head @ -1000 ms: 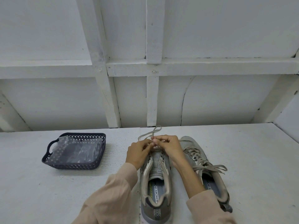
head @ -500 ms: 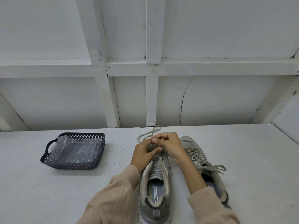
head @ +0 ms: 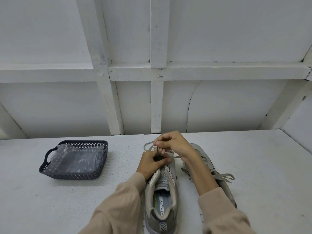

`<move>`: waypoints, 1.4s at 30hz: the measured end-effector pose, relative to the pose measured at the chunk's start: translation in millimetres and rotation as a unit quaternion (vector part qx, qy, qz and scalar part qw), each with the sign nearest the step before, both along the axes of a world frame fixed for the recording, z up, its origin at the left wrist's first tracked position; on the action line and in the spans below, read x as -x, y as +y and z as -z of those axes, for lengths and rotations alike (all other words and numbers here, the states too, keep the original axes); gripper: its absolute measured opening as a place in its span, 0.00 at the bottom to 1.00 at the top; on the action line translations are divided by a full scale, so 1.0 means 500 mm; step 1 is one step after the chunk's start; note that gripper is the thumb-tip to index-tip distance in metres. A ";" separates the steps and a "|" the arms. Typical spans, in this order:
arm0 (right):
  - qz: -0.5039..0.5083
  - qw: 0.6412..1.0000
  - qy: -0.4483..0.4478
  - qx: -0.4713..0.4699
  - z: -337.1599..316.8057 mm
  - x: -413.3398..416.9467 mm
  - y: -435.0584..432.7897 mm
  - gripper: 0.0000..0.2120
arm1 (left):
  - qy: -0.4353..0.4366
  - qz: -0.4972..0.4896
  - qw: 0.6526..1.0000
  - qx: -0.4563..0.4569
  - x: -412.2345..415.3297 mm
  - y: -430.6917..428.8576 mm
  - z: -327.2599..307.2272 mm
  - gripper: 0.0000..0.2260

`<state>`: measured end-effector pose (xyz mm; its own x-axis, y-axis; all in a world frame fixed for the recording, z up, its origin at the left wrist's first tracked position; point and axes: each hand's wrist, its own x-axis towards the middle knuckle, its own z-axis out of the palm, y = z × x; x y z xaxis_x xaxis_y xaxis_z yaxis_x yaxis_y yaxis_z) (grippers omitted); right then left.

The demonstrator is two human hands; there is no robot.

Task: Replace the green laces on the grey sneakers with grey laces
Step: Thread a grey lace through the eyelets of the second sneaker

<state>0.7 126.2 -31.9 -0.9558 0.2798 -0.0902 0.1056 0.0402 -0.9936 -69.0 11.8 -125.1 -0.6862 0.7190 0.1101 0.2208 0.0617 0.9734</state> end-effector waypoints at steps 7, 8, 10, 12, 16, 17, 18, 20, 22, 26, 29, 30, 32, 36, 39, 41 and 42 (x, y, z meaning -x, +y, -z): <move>-0.019 0.987 0.113 0.114 -0.099 0.005 0.001 0.04 | 0.012 0.008 1.000 0.008 0.006 0.001 0.006 0.04; -0.024 0.983 0.127 0.127 -0.115 0.007 -0.001 0.04 | 0.010 0.009 1.000 0.008 0.004 0.001 0.004 0.04; -0.024 0.972 0.160 0.169 -0.150 0.012 -0.004 0.06 | 0.007 0.012 1.000 0.005 0.001 0.001 -0.001 0.04; -0.025 0.947 0.202 0.249 -0.185 0.017 -0.003 0.05 | 0.014 0.013 1.000 0.005 0.001 -0.001 -0.002 0.05; -0.034 0.891 0.267 0.364 -0.225 0.035 0.000 0.06 | 0.049 0.017 0.998 0.019 0.003 -0.006 -0.001 0.04; -0.031 0.892 0.266 0.363 -0.223 0.042 -0.002 0.05 | 0.057 0.018 0.998 0.027 0.002 -0.007 -0.002 0.03; -0.024 0.896 0.260 0.359 -0.216 0.049 -0.002 0.04 | 0.061 0.021 0.998 0.027 -0.001 -0.008 -0.006 0.03; 0.000 0.905 0.231 0.357 -0.190 0.067 0.003 0.04 | 0.067 0.029 0.997 0.025 -0.006 -0.011 -0.011 0.10; 0.022 0.917 0.196 0.347 -0.156 0.082 0.015 0.05 | 0.069 0.035 0.997 0.023 -0.006 -0.013 -0.013 0.09; 0.064 0.957 0.095 0.268 -0.086 0.093 0.048 0.16 | 0.058 0.040 0.997 0.013 -0.007 -0.013 -0.009 0.06; 0.119 0.986 -0.036 0.111 -0.050 0.081 0.061 0.29 | 0.050 0.034 0.998 0.014 -0.006 -0.011 -0.003 0.07; 0.128 0.988 -0.069 0.051 -0.042 0.073 0.064 0.31 | 0.048 0.032 0.998 0.013 -0.006 -0.010 -0.003 0.07; 0.121 0.985 -0.110 -0.048 -0.034 0.054 0.066 0.24 | 0.045 0.030 0.998 0.011 -0.006 -0.010 -0.003 0.07; 0.024 0.954 -0.236 -0.184 -0.026 0.013 0.061 0.16 | 0.057 0.022 0.998 0.019 -0.004 -0.006 0.001 0.05; 0.002 0.916 -0.284 -0.284 0.002 -0.003 0.039 0.24 | 0.071 -0.002 0.997 0.029 0.006 -0.002 0.020 0.12; 0.055 0.912 -0.242 -0.326 0.020 -0.007 0.025 0.20 | 0.071 -0.009 0.997 0.031 0.008 0.000 0.023 0.16; 0.074 0.921 -0.211 -0.319 0.026 -0.008 0.019 0.16 | 0.071 -0.012 0.997 0.031 0.009 0.001 0.023 0.17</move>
